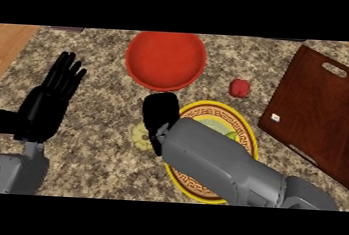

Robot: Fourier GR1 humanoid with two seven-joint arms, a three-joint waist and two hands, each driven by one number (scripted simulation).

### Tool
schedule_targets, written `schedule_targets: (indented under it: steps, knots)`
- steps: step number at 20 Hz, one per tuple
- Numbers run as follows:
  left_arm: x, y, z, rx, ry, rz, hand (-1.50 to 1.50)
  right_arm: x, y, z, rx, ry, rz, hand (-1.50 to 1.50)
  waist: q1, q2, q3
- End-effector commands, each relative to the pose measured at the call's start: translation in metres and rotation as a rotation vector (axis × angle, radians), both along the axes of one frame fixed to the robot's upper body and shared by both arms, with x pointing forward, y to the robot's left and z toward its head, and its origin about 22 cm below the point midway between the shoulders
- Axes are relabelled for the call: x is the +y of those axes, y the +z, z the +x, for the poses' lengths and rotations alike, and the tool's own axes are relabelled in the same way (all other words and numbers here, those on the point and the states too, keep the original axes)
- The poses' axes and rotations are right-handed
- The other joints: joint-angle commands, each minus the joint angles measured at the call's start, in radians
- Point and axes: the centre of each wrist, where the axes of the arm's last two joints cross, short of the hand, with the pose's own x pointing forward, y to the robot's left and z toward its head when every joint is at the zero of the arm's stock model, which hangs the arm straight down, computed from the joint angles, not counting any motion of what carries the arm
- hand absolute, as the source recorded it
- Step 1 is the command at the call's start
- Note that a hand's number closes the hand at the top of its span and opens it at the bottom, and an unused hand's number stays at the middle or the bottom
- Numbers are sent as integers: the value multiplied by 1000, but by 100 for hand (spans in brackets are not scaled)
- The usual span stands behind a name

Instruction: Pick the squash from the plate and place it in the bowl

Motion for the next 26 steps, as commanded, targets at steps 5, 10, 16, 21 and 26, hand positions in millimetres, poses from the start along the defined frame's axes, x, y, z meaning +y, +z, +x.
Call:
schedule_targets:
  steps: [5, 10, 16, 21, 26]
  knots:
    - [-2, -9, 1, 19, 3, 21, 0, 34, 52, -24, -239, -21, 211, 150, -2, -11, -2]
    - [-1, -4, -1, 23, 12, -6, 0, 52, 92, -23, -449, -130, 222, 150, -13, -18, -3]
    - [2, -4, 1, 31, 23, -7, 0, 62, 130, -8, -590, -225, 213, 150, -44, -18, -2]
    - [14, -1, -4, 32, 39, 7, 0, 48, 121, 18, -607, -306, 278, 150, -56, -16, -1]
    - [9, -1, -7, 34, 37, 4, 0, 37, 134, 45, -655, -367, 337, 150, -54, -13, -1]
